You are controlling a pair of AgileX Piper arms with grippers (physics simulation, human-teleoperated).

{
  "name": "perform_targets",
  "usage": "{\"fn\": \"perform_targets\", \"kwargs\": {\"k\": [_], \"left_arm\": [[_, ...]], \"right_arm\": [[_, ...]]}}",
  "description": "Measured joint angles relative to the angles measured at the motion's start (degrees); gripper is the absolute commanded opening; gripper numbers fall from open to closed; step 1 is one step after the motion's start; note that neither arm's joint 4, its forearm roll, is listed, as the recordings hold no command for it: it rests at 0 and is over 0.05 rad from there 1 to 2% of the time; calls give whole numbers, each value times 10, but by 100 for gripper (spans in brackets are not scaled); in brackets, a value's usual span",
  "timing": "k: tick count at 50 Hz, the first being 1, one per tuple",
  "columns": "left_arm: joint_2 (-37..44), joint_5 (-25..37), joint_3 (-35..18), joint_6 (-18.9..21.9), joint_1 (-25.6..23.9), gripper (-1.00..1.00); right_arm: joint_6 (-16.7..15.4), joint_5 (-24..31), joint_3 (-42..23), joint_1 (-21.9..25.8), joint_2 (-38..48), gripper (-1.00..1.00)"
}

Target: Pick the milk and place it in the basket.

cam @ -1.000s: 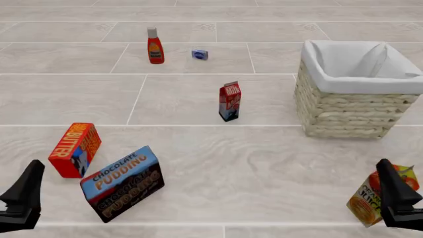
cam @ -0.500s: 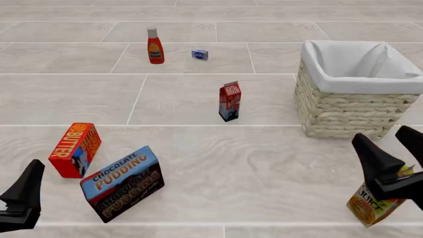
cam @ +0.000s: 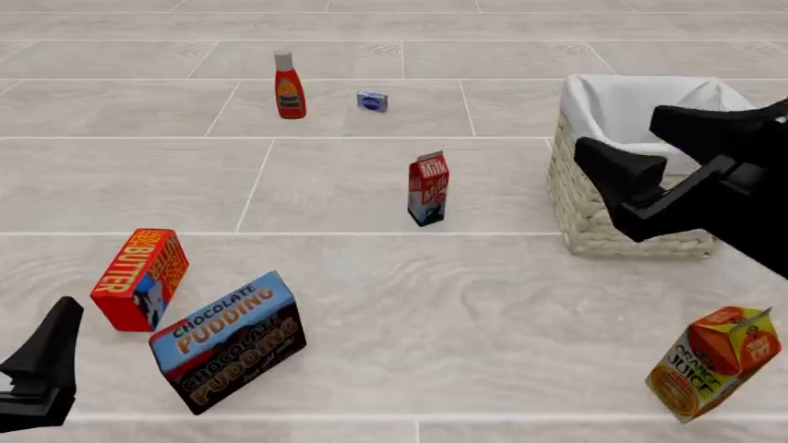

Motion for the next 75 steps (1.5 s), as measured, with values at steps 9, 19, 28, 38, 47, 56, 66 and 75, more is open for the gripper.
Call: {"fn": "perform_targets", "kwargs": {"k": [9,19,28,38,47,56,66,75], "left_arm": [[0,0,0,0,0,100],[0,0,0,0,0,100],[0,0,0,0,0,100],[0,0,0,0,0,100],[0,0,0,0,0,100],[0,0,0,0,0,100],[0,0,0,0,0,100],[0,0,0,0,0,100]], "right_arm": [[-22,12,-88,8,95,100],[-39,14,-169,7,201,100],[-12,-2,-235,13,325,100],[8,-17,-280,17,409,100],[14,-31,-323,5,484,100],[25,-40,-363,-3,554,100],[37,-47,-392,-5,607,100],[45,-51,-412,-3,641,100]]}}
